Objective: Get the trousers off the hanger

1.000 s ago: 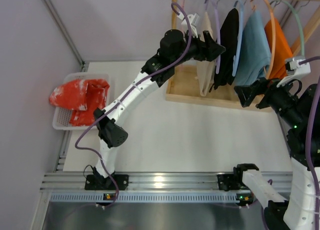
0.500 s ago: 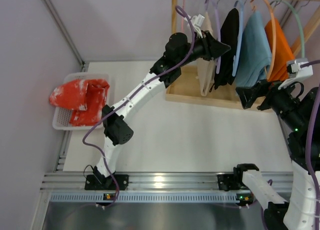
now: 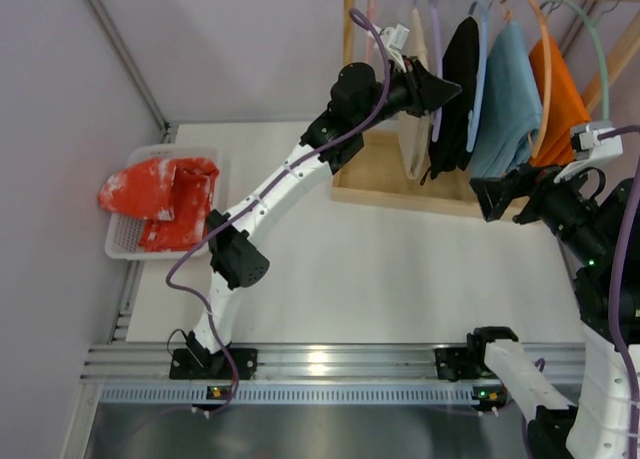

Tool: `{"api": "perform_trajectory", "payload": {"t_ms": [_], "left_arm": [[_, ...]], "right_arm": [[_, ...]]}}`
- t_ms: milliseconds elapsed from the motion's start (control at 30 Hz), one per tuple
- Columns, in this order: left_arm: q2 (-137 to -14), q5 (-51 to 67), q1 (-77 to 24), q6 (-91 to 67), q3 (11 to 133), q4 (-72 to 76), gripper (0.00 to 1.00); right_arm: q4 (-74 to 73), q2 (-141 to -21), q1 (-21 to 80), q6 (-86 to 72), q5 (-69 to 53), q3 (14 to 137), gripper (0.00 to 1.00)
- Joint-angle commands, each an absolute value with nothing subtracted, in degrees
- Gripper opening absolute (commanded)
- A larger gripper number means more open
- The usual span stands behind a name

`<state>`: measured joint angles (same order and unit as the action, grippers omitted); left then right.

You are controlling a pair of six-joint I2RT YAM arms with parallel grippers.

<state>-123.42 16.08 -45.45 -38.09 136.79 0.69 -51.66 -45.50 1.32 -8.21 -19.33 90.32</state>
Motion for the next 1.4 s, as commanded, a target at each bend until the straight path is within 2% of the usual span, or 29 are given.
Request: {"api": "perform_trajectory", "payload": {"t_ms": [0, 233, 533, 867, 1133, 1367], "left_arm": [[-120.9, 14.2, -45.3, -30.5, 142.9, 13.5, 0.00], [-118.0, 16.3, -45.4, -30.2, 140.8, 13.7, 0.00], [-109.4, 19.5, -46.8, -34.5, 129.3, 12.1, 0.00], [-99.1, 19.3, -52.3, -30.9, 116.0, 11.7, 0.00], [-90.4, 16.9, -56.8, -28.7, 104.1, 11.8, 0.00], [-82.7, 15.1, -60.8, -24.0, 92.8, 14.1, 0.00]], "right_arm": [[-48.5, -44.7, 0.5, -9.1, -20.2, 89.7, 0.99], [-47.6, -44.6, 0.6, -9.8, -20.4, 89.2, 0.99], [-45.0, -45.9, 0.6, -11.8, -22.9, 90.3, 0.99], [-39.6, -48.9, 0.5, -17.4, -29.3, 91.7, 0.99], [-26.3, -51.1, 0.6, -34.5, -36.0, 86.7, 0.99], [-11.3, -53.4, 0.6, -51.1, -38.9, 79.4, 0.94]]}}
